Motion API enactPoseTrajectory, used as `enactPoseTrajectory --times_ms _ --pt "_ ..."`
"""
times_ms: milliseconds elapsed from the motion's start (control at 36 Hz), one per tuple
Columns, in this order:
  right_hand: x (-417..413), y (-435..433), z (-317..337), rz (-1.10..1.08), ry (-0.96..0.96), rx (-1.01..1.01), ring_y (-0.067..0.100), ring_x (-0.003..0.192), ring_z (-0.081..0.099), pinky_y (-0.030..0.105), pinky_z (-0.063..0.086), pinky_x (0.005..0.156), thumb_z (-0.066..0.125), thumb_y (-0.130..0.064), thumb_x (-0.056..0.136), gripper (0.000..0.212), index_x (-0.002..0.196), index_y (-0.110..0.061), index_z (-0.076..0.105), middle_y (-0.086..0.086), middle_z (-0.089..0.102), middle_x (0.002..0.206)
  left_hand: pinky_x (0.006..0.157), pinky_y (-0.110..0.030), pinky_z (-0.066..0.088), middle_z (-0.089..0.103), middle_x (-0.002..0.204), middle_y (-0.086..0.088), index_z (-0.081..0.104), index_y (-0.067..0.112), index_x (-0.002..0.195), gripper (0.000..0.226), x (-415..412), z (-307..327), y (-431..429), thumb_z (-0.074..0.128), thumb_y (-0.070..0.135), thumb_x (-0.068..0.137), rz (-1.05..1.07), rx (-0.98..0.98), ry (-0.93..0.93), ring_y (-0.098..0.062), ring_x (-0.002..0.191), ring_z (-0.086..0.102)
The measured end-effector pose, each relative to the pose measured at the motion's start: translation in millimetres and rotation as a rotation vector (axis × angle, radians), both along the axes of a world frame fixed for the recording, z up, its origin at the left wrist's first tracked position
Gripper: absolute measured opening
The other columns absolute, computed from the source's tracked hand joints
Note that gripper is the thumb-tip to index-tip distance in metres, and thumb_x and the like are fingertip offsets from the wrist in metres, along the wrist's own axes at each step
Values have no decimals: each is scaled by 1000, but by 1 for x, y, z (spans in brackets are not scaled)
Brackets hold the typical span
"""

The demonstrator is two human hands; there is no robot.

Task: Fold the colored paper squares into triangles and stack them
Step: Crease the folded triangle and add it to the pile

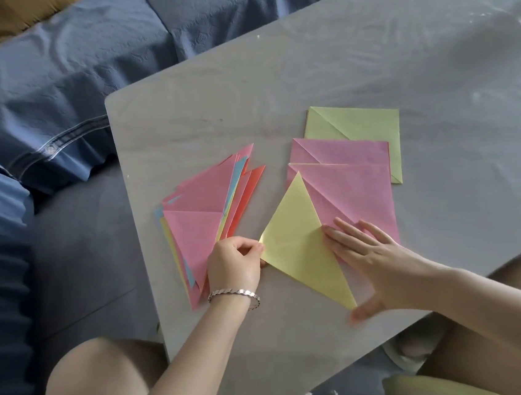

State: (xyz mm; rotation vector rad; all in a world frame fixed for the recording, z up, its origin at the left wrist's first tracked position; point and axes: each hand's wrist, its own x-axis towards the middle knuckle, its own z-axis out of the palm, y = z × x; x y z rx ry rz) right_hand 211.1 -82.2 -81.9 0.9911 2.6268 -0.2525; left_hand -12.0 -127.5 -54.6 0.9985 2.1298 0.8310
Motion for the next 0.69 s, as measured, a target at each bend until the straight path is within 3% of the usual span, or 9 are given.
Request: enactPoseTrajectory --times_ms 56,139,222,306,444,528,583,639,694 --pt "-2 -1 4 26 14 -29 22 139 11 35 2 110 17 -96 55 129 141 -2 29 9 26 149 66 -27 52 65 62 4 65 18 66 17 0 -1 0 65 11 82 -7 15 16 -20 66 65" --pt "-4 -1 7 -24 206 -112 3 136 -21 20 -20 109 23 -97 47 130 148 -16 3 -10 -8 152 62 -23 49 63 64 7 66 18 69 16 -4 4 0 63 9 83 -15 88 63 -18 66 64" --pt "-3 0 8 -214 384 -134 -5 132 -15 17 -10 108 15 -89 62 107 147 -24 18 -18 0 148 59 -19 45 63 66 5 68 18 81 15 -17 21 5 59 7 86 47 242 118 -8 57 59" --pt "-3 5 12 -258 369 -77 -1 135 -13 19 -5 109 46 -61 83 75 145 -25 23 -6 4 156 65 -19 42 67 81 -4 69 9 98 16 -40 39 15 55 8 90 55 353 270 -12 66 58" --pt "-8 12 18 -266 307 -80 11 143 -9 18 -6 107 53 -57 83 80 147 -22 19 -2 -1 157 75 -25 41 67 102 -15 67 0 103 19 -87 44 40 54 6 91 -4 270 487 -28 92 62" --pt "-12 13 20 -268 295 -80 12 143 -6 20 -4 110 50 -57 84 80 147 -23 16 0 -2 157 86 -37 40 55 116 -22 60 2 118 29 -96 36 48 55 7 89 -66 140 617 -37 102 53" --pt "-13 12 21 -266 275 -73 13 144 -4 21 -3 112 48 -59 85 78 147 -23 16 2 -2 157 89 -43 38 49 118 -24 56 4 124 38 -88 32 48 59 9 86 -115 157 743 -39 103 48" --pt "-13 10 22 -266 258 -73 14 144 -5 22 -4 112 47 -62 84 80 147 -23 17 3 -4 157 88 -42 39 51 114 -22 57 4 121 36 -67 31 47 60 9 85 -181 184 734 -39 103 48" --pt "-15 9 22 -263 240 -78 14 143 -8 22 -6 112 46 -65 83 83 148 -23 16 5 -8 156 85 -34 38 56 107 -18 60 5 115 30 -38 30 43 58 10 86 -267 160 557 -34 99 53"
